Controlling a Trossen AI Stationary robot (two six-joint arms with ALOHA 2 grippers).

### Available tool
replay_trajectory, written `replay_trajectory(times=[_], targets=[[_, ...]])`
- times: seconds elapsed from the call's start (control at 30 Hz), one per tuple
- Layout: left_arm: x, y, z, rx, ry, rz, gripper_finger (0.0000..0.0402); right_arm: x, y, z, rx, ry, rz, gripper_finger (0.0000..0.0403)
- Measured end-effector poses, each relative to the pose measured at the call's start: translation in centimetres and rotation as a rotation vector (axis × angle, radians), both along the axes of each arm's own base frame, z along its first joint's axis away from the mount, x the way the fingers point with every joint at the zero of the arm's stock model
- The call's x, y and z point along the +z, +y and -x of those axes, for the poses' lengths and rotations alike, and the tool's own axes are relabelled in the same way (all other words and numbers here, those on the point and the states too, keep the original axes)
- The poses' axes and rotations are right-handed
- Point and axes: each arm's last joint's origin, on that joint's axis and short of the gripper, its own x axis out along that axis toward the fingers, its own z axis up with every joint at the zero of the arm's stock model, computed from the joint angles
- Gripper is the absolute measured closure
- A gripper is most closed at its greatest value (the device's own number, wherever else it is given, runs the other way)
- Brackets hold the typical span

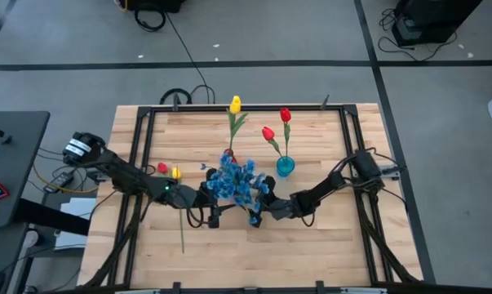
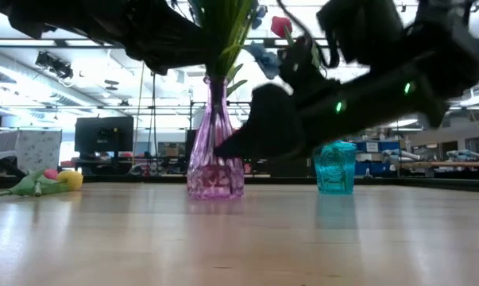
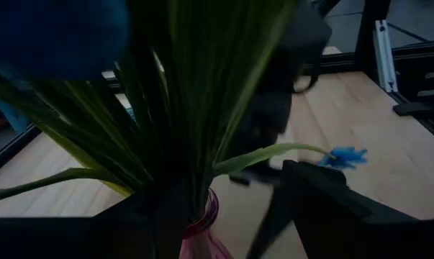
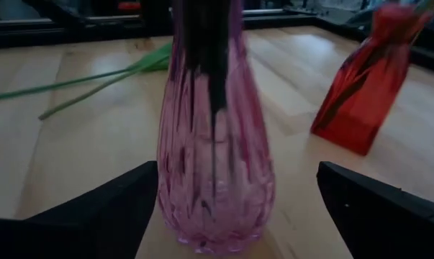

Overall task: Sort flowers into vase by color
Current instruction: Put the blue flowers into the pink transparent vase

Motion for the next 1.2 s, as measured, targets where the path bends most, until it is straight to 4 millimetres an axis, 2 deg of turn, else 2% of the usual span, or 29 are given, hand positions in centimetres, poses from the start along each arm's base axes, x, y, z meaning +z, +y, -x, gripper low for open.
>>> replay_trajectory(times=[0.1, 0.17, 0.3, 0.47, 0.6, 0.77, 1.07, 1.2], targets=[[0.0, 0.2, 0.3, 0.004, 0.042, -0.017, 0.0179, 1.5, 0.3, 0.5, -0.022, 0.025, 0.015, 0.0016], [0.1, 0.5, 0.3, 0.009, 0.039, 0.042, 0.0179, 2.2, 0.3, 0.7, -0.037, 0.031, 0.017, 0.0016], [0.7, 0.0, -0.1, -0.045, 0.071, 0.024, 0.0179, 3.7, 0.6, 0.6, -0.031, -0.044, 0.0, 0.0016], [1.2, 0.0, -0.3, -0.059, 0.119, -0.001, 0.0179, 4.2, 0.8, 0.3, -0.003, -0.111, 0.028, 0.0025], [1.4, -0.1, -0.4, -0.073, 0.099, 0.004, 0.0179, 5.0, 0.2, -0.2, 0.061, -0.181, -0.013, 0.0043], [1.7, -0.2, -0.5, -0.086, 0.064, 0.003, 0.0179, 5.4, -0.3, -0.5, 0.126, -0.219, -0.036, 0.0082], [1.8, -0.2, -0.6, -0.086, 0.056, 0.002, 0.0179, 5.4, -0.4, -0.6, 0.17, -0.22, -0.039, 0.0184], [1.6, -0.2, -0.5, -0.08, 0.073, 0.017, 0.0179, 5.2, -0.4, -0.6, 0.173, -0.197, -0.033, 0.0217]])
